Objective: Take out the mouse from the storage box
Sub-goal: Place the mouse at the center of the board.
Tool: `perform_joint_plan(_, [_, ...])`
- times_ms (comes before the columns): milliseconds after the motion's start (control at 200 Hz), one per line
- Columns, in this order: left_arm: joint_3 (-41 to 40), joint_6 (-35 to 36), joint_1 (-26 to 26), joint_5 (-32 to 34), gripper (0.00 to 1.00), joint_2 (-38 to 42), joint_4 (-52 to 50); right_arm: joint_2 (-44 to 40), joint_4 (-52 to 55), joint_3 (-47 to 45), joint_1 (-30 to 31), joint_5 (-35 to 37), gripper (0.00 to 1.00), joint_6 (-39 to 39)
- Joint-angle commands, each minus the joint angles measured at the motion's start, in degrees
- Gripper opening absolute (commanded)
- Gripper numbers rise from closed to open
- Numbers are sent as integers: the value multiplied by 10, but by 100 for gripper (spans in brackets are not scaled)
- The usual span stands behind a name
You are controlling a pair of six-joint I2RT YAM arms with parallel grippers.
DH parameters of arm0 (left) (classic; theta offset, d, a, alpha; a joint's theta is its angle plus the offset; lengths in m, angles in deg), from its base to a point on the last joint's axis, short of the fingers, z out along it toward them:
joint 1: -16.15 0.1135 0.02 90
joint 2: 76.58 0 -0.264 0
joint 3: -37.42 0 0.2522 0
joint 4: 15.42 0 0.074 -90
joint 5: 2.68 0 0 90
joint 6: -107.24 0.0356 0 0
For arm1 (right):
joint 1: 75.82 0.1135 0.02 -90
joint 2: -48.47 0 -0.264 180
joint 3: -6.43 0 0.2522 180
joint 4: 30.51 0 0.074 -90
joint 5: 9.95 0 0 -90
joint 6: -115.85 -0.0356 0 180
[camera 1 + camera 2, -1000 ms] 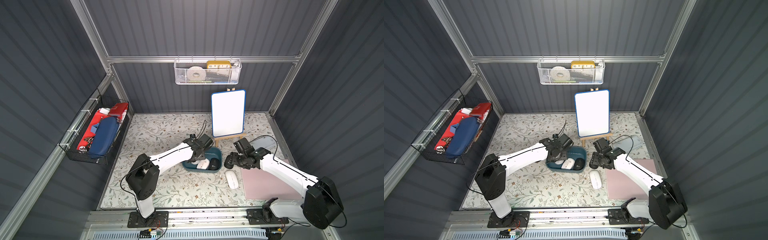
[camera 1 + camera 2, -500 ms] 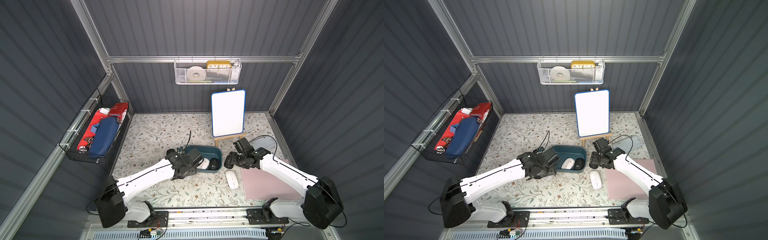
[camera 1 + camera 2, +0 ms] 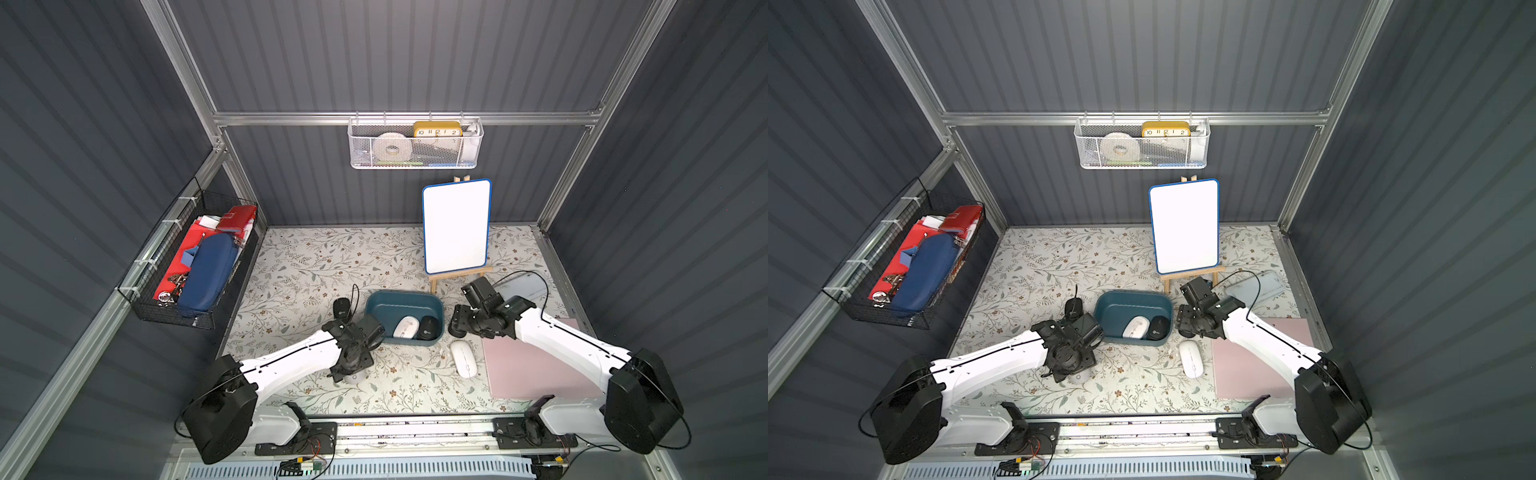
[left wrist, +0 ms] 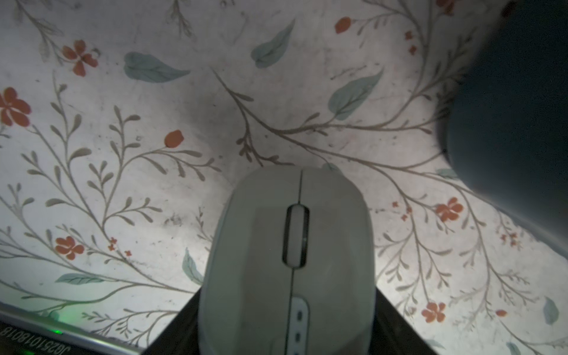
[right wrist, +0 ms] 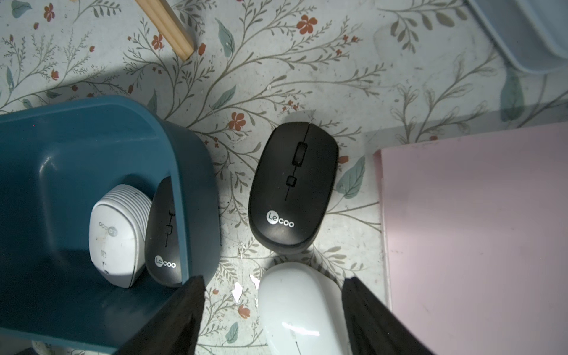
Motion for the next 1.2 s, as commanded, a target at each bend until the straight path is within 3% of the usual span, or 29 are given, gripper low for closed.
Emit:
perform_joint_plan(0, [-13, 16, 21, -14, 59, -9, 37, -3, -3, -12, 5, 7, 75, -9])
perform_joint_plan(360, [-39, 22, 37, -10, 62, -36, 84, -3, 4, -9, 12, 11, 75, -11])
perform_joint_plan(580, [-38, 24, 37, -8, 82, -39, 84, 2, 11, 0, 16, 12, 74, -10])
perform_joint_plan(680, [-31, 22, 37, 2, 85, -23, 71, 1, 19, 10, 20, 16, 74, -10])
perform_joint_plan(901, [58, 12, 32, 136, 89, 136, -40, -2, 50, 56, 73, 38, 75, -35])
perform_joint_plan(1051, [77, 50, 33, 198, 92, 242, -20, 32, 53, 115, 148, 67, 75, -66])
perform_joint_plan(1196, [60, 110, 33, 226, 98, 317, 62, 126, 74, 189, 182, 63, 74, -92])
